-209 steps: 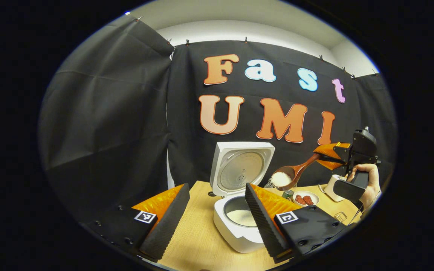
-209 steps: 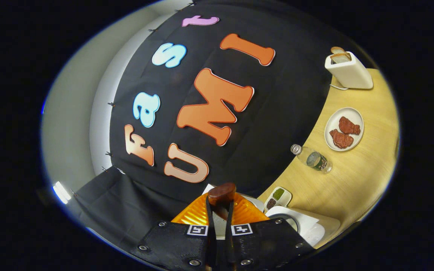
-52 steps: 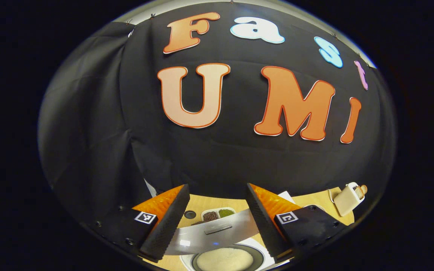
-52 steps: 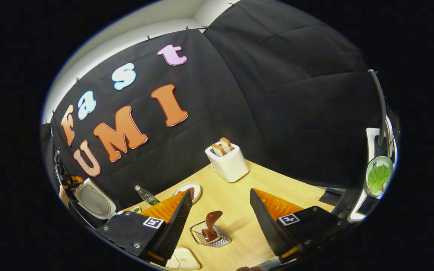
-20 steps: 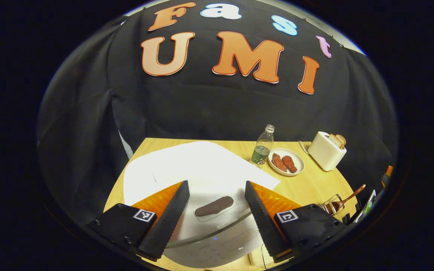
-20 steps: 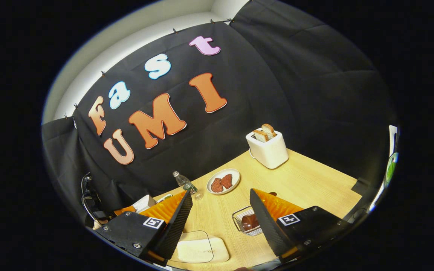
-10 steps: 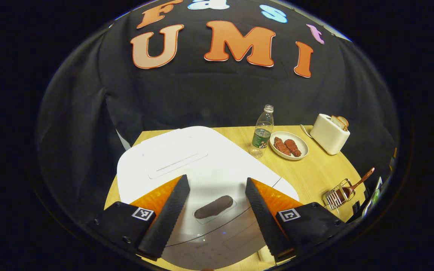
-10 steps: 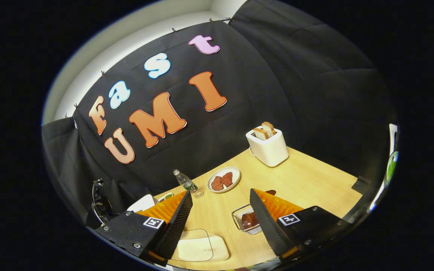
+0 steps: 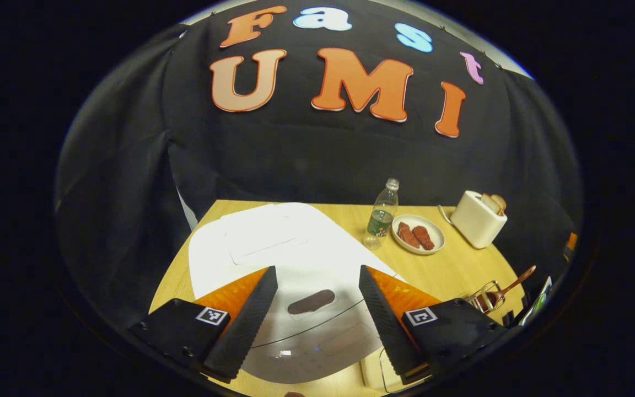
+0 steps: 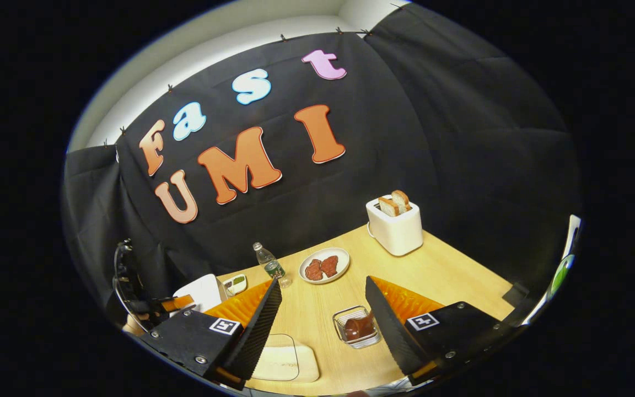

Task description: Close the left gripper, press the button to open the rice cooker; take a wooden spoon from the chopstick holder with the right hand, scoop a spoonful of rice and pour it into the rice cooker, then put the wooden spoon back into the chopstick holder.

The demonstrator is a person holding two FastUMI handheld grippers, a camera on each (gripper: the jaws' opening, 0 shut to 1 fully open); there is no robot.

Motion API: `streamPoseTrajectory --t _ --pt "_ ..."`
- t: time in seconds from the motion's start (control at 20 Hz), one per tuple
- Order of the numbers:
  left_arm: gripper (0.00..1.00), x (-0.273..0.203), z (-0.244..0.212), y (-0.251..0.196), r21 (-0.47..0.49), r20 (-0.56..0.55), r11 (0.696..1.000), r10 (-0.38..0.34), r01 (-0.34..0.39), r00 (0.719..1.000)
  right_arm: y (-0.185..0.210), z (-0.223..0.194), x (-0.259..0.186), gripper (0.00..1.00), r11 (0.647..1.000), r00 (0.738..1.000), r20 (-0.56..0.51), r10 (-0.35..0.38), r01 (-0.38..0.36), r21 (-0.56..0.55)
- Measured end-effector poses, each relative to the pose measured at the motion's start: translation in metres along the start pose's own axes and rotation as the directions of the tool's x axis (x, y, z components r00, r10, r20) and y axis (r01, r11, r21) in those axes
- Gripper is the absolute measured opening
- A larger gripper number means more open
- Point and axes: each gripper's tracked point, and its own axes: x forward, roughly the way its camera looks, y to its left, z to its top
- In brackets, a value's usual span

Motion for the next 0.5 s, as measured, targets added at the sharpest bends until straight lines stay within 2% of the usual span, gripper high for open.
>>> streamPoseTrajectory --t 0.2,0.4,0.5 --pt "1.00 -0.059 0.074 0.017 -0.003 0.163 1.000 0.010 -0.010 0.987 0.007 0.028 -0.005 0.95 0.998 0.999 0.044 -0.003 0.006 -0.066" --pt "1.00 -0.132 0.144 0.033 -0.005 0.331 1.000 0.031 -0.031 0.943 0.019 0.066 -0.015 0.94 0.992 0.992 0.124 0.010 0.006 -0.127" --pt "1.00 -0.160 0.164 0.041 -0.002 0.393 0.999 0.044 -0.047 0.919 0.027 0.087 -0.024 0.95 0.986 0.985 0.169 0.021 0.008 -0.165"
